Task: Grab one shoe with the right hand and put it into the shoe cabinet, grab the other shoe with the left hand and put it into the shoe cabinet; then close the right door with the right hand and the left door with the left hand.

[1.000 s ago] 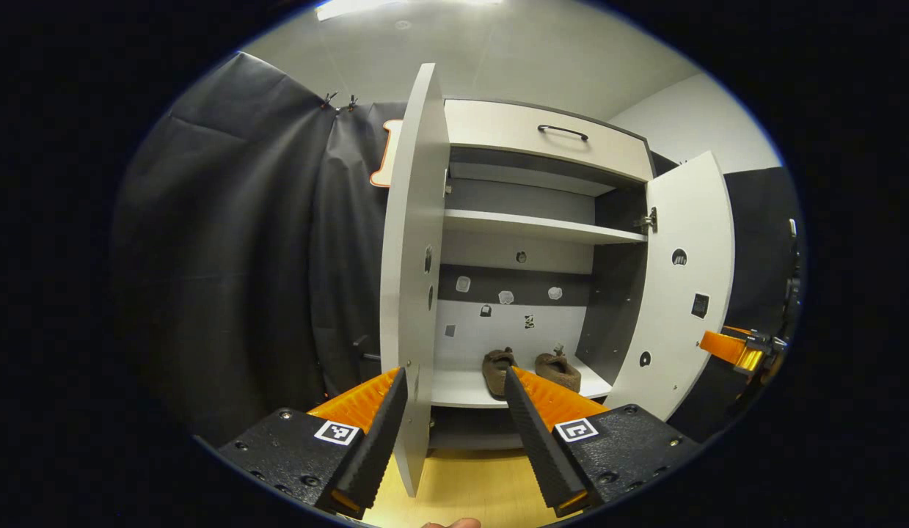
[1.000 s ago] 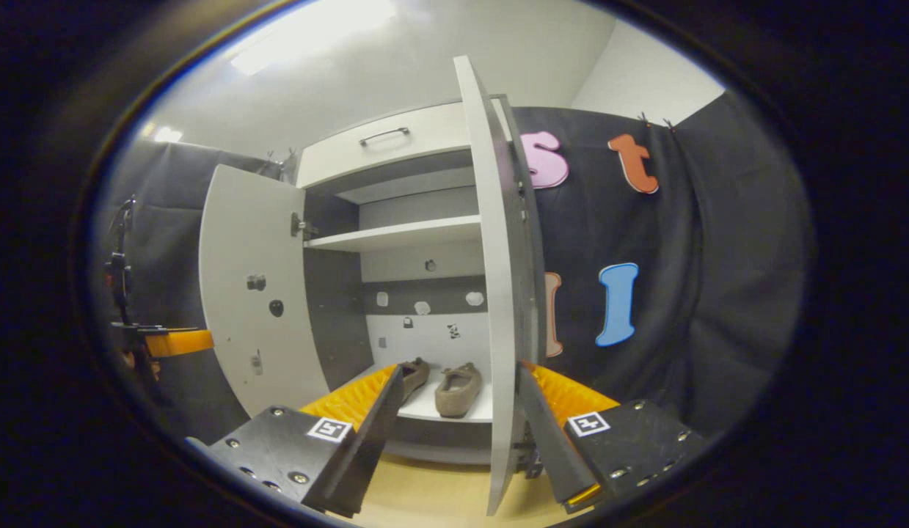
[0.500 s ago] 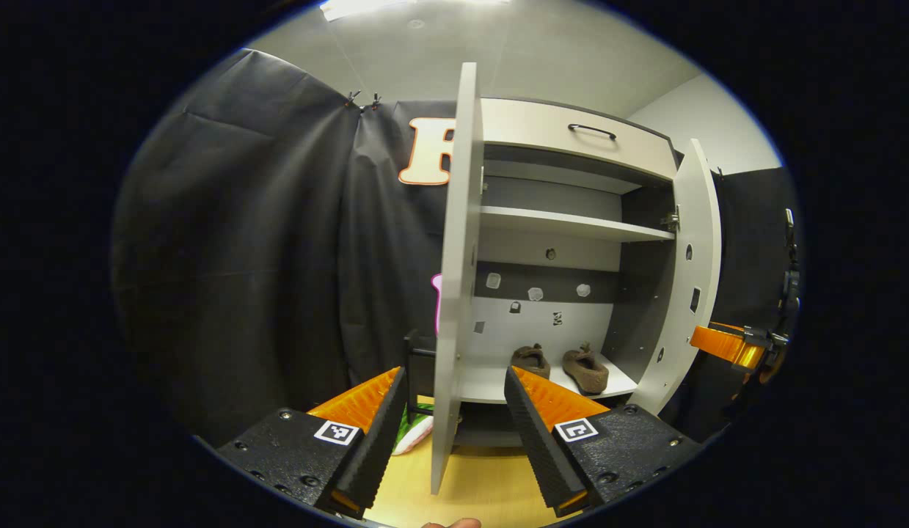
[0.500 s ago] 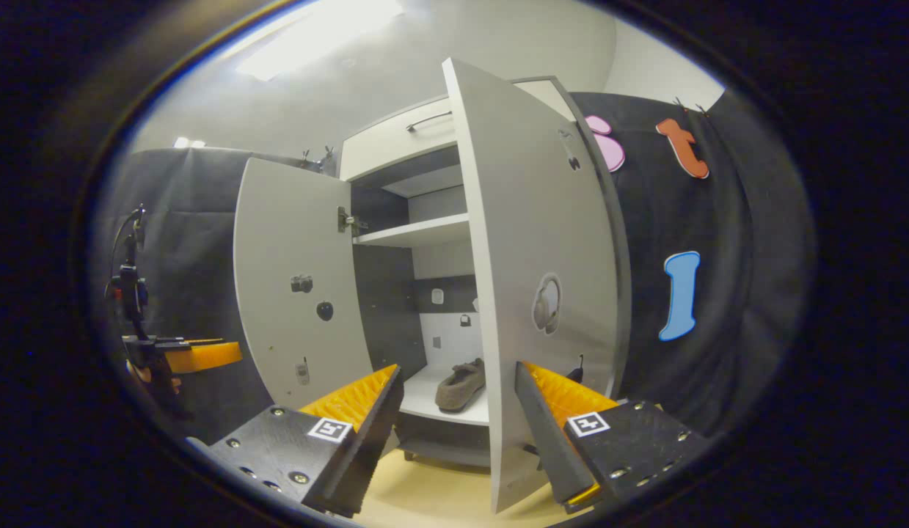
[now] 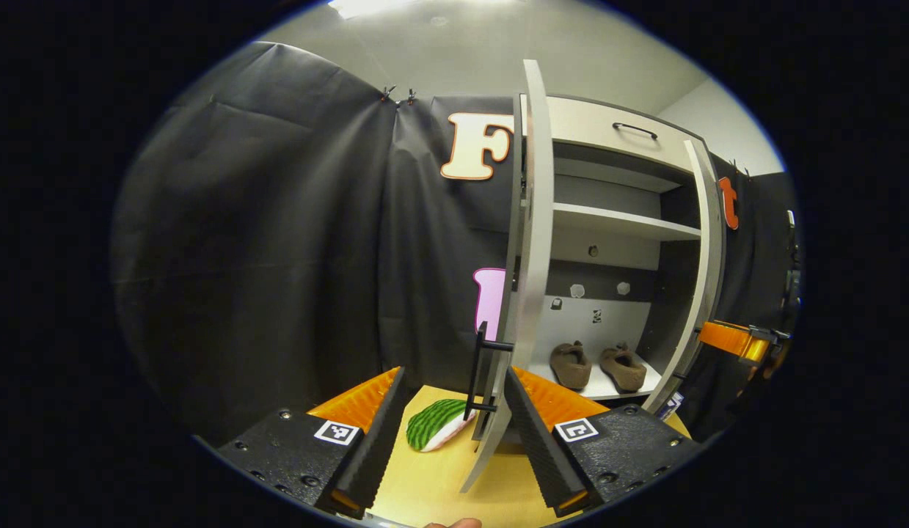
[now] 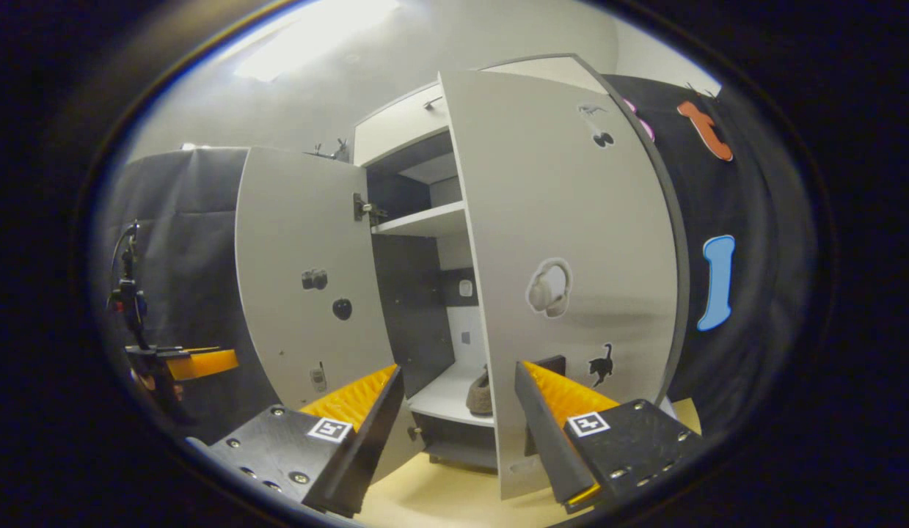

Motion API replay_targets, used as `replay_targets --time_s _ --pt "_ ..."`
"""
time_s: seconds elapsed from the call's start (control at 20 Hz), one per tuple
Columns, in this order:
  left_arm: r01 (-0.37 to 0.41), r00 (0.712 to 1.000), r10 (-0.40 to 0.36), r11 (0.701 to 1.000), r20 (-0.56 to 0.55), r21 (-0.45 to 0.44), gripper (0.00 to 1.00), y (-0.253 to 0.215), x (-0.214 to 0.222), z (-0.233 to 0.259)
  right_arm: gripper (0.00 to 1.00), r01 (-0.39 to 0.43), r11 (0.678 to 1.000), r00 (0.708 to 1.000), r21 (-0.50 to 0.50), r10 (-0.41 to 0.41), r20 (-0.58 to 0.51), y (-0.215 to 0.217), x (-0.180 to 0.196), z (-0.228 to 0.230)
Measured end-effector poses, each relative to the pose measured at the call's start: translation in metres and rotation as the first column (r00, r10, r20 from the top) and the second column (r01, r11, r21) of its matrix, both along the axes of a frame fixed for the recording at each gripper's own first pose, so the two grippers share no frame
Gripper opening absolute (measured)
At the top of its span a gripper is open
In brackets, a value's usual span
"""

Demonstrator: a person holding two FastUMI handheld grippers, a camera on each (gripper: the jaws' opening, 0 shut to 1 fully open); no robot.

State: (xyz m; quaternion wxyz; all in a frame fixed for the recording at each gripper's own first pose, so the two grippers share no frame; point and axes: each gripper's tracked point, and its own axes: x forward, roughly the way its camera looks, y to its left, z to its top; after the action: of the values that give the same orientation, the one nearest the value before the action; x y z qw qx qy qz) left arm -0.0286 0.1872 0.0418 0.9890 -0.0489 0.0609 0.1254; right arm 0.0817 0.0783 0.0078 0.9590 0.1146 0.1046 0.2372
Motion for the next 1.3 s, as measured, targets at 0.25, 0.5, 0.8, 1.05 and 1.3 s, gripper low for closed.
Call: replay_targets --time_s 0.25,0.5,0.8,1.05,1.3 --pt "0.030 1.000 -0.030 0.999 -0.008 -0.026 0.82 -0.001 0.016 -0.014 0.91 0.014 1.000 1.000 0.002 -0.014 0.001 -0.004 0.002 0.002" --pt "0.035 0.999 -0.036 0.999 -0.039 -0.034 0.81 0.008 0.033 -0.031 0.86 0.036 0.999 0.999 -0.005 -0.036 0.001 -0.014 0.004 0.004" --pt "0.083 0.995 -0.086 0.995 -0.053 -0.055 0.82 0.008 0.043 -0.040 0.91 0.060 0.998 0.998 -0.007 -0.060 -0.007 -0.017 0.008 0.001" --pt "0.128 0.989 -0.128 0.992 -0.067 -0.011 0.78 0.002 0.053 -0.041 0.87 0.078 0.997 0.997 -0.016 -0.078 -0.005 -0.020 0.010 0.000" --pt "0.164 0.984 -0.166 0.986 -0.063 -0.040 0.75 -0.008 0.054 -0.045 0.87 0.098 0.995 0.995 -0.009 -0.098 -0.006 -0.026 0.009 -0.001"
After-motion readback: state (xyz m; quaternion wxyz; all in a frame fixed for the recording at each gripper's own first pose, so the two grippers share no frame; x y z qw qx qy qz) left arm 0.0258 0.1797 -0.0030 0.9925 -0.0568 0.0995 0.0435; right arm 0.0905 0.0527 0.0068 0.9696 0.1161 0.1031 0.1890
